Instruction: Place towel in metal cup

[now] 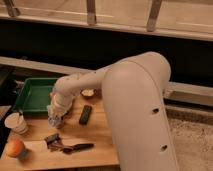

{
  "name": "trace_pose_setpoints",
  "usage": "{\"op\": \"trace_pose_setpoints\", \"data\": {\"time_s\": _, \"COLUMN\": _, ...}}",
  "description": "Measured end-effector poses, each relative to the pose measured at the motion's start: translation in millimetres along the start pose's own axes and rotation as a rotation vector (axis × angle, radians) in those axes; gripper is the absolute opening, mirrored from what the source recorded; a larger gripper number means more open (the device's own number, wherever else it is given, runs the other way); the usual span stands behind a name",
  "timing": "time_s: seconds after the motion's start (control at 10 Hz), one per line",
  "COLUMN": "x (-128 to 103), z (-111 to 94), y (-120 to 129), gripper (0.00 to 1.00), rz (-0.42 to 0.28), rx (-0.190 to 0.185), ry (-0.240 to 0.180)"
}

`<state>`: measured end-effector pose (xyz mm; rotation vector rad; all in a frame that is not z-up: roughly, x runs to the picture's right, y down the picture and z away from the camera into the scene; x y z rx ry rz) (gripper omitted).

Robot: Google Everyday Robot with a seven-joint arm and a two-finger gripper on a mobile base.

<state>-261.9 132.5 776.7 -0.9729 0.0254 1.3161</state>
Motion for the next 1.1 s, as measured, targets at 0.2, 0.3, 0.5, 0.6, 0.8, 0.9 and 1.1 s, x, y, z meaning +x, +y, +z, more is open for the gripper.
{"op": "trace_pose_setpoints", "data": {"time_s": 0.2, "x": -0.9, "z": -1.1, "y": -0.5, "gripper": 0.80, "rz": 0.001, "rx": 0.009, "ry": -0.002}}
{"op": "trace_pose_setpoints", "data": {"time_s": 0.3, "x": -1.6, "z": -4.7, "y": -3.5, "gripper": 0.80, "rz": 0.009, "rx": 0.022, "ry": -0.009}}
{"op": "trace_pose_setpoints", "data": {"time_s": 0.5, "x": -2.0, "z": -11.2, "y": -9.2, "gripper": 0.80, "rz": 0.023, "rx": 0.045, "ry": -0.024}}
{"op": "trace_pose_setpoints", "data": {"time_s": 0.6, "x": -2.5, "z": -15.5, "y": -9.8, "gripper": 0.80, "rz": 0.025, "rx": 0.055, "ry": -0.035}}
{"op": "trace_pose_setpoints", "data": {"time_s": 0.8, "x": -5.7, "z": -26.6, "y": -10.2, "gripper": 0.80, "rz": 0.026, "rx": 0.074, "ry": -0.061}}
{"op": "trace_pose_setpoints", "data": {"time_s": 0.9, "x": -10.8, "z": -39.9, "y": -10.0, "gripper": 0.80, "rz": 0.029, "rx": 0.091, "ry": -0.092}}
{"op": "trace_pose_setpoints", "data": {"time_s": 1.1, "x": -16.6, "z": -54.2, "y": -9.8, "gripper": 0.80, "rz": 0.042, "rx": 0.105, "ry": -0.126}}
